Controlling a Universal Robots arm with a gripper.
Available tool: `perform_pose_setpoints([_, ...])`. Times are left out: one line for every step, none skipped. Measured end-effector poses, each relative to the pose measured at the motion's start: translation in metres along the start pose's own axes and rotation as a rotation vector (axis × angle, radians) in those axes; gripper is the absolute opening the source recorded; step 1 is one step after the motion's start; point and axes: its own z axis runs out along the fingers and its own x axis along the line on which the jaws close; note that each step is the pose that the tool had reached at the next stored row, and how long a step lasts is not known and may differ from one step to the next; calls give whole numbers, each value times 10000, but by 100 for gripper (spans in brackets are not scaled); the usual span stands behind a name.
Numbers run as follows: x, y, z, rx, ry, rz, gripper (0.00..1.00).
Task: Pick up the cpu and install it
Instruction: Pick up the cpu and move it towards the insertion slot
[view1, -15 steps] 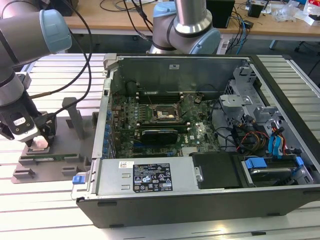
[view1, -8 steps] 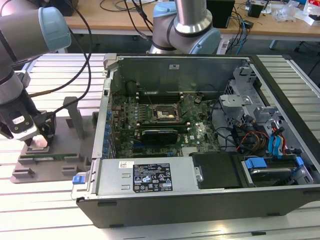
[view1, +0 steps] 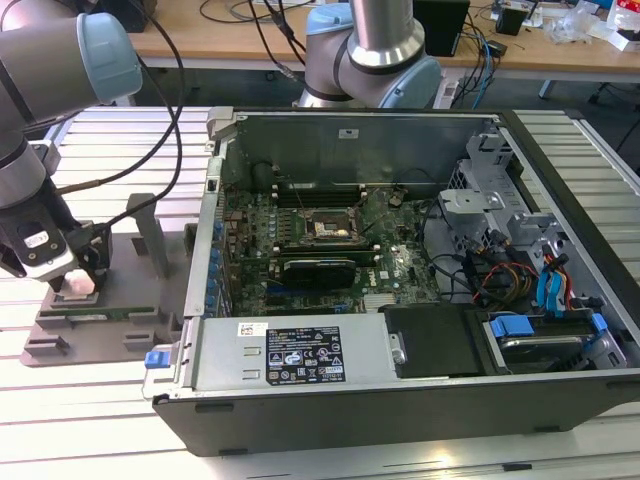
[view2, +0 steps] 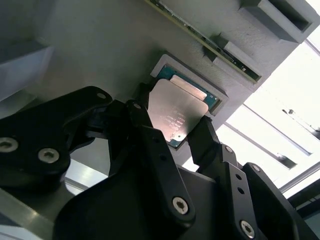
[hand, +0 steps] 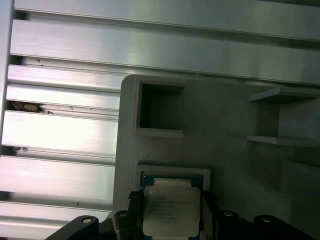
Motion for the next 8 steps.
perform_pose_setpoints([-2, 0, 6, -10, 3, 0, 55])
perform_pose_setpoints([-2, 0, 8, -12, 3, 1, 55])
perform_pose_setpoints([-3, 0, 9, -11, 4, 0, 55])
perform_pose_setpoints([-4, -1, 10, -11, 4, 0, 55])
perform_pose_setpoints([-4, 0, 10, -11, 3, 0, 55])
perform_pose_setpoints([-5, -1, 11, -12, 3, 0, 55])
perform_pose_setpoints([-5, -1, 11, -12, 2, 0, 55])
perform_pose_setpoints([-5, 0, 10, -13, 0, 0, 55])
